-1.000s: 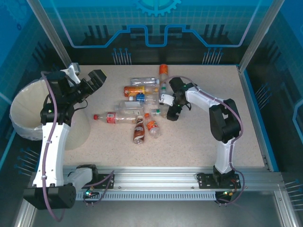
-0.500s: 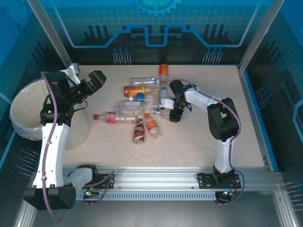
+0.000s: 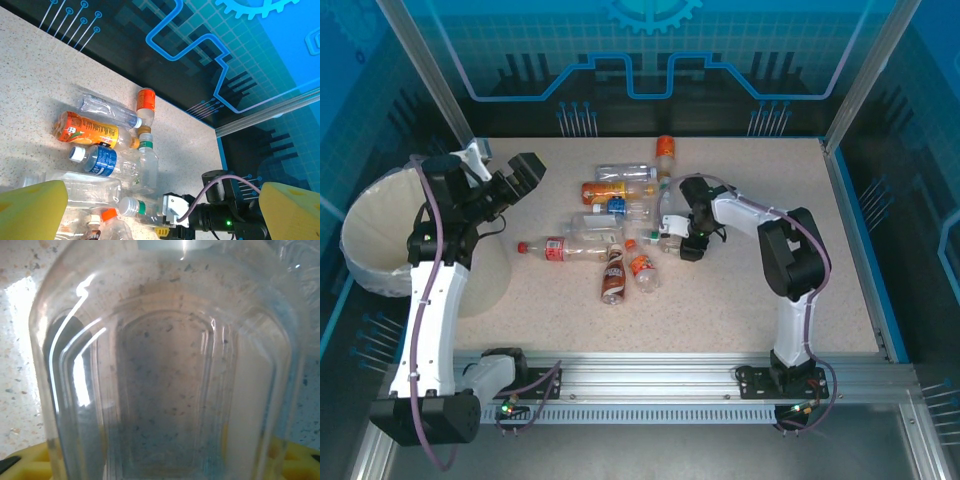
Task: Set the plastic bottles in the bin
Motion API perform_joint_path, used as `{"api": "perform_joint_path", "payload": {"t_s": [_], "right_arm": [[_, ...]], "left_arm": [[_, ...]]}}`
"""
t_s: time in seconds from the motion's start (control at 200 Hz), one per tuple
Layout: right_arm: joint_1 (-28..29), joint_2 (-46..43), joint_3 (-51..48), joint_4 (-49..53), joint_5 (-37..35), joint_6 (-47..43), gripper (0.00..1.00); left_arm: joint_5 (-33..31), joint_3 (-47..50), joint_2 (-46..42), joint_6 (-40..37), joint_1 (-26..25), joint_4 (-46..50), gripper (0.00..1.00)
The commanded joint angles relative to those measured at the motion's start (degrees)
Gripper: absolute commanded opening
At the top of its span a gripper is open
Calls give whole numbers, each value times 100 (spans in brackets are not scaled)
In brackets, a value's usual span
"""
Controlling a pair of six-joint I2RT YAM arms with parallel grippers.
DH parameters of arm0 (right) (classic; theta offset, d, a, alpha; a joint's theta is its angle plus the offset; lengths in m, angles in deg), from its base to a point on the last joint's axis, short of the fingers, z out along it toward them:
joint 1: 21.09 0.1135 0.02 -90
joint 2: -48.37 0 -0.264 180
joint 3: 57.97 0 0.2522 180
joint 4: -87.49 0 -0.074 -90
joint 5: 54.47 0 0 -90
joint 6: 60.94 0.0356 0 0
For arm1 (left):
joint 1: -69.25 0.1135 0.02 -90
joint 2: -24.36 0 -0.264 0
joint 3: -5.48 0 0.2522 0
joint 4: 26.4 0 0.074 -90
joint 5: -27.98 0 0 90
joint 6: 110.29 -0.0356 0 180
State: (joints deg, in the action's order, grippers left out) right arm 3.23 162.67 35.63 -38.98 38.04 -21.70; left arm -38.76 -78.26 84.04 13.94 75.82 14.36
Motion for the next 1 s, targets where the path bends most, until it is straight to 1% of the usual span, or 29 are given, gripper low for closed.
{"api": "perform_joint_path", "payload": {"t_s": [0.0,0.08,0.23,0.325,0.395,0.46,0.545,0.615,0.755,0.795,0.93,0.995], "right_arm": [[27,-411,-169,38,229,323,44],[17,-689,-255,-16,513,735,42],[-87,-1142,-208,83,1274,1739,41],[-87,-1509,-360,-138,1424,2298,43],[-93,-1860,-576,-556,1466,2978,43],[-141,-2196,-792,-937,1705,3592,43],[-205,-2679,-1254,-1619,2064,4368,38],[-222,-3044,-1627,-2127,2262,4901,37],[-251,-3581,-2136,-2739,2375,5952,37],[-265,-3713,-2278,-2948,2530,6273,36],[-269,-4048,-3101,-4586,2964,7944,36],[-261,-4149,-3313,-5005,2958,8451,36]], "left_arm": [[163,102,23,80,-37,-224,99],[220,133,17,124,-40,-280,99],[346,231,50,278,-59,-457,99],[428,321,109,396,-205,-683,99],[384,348,199,397,-413,-781,99],[371,271,346,297,-638,-746,99],[332,81,598,138,-951,-633,99],[175,-23,753,-4,-1268,-642,99],[49,-61,993,-111,-1826,-1011,99],[37,-46,1055,-110,-1955,-1131,99],[75,-125,1292,-234,-2330,-1307,99],[55,-146,1364,-298,-2491,-1375,99]]}}
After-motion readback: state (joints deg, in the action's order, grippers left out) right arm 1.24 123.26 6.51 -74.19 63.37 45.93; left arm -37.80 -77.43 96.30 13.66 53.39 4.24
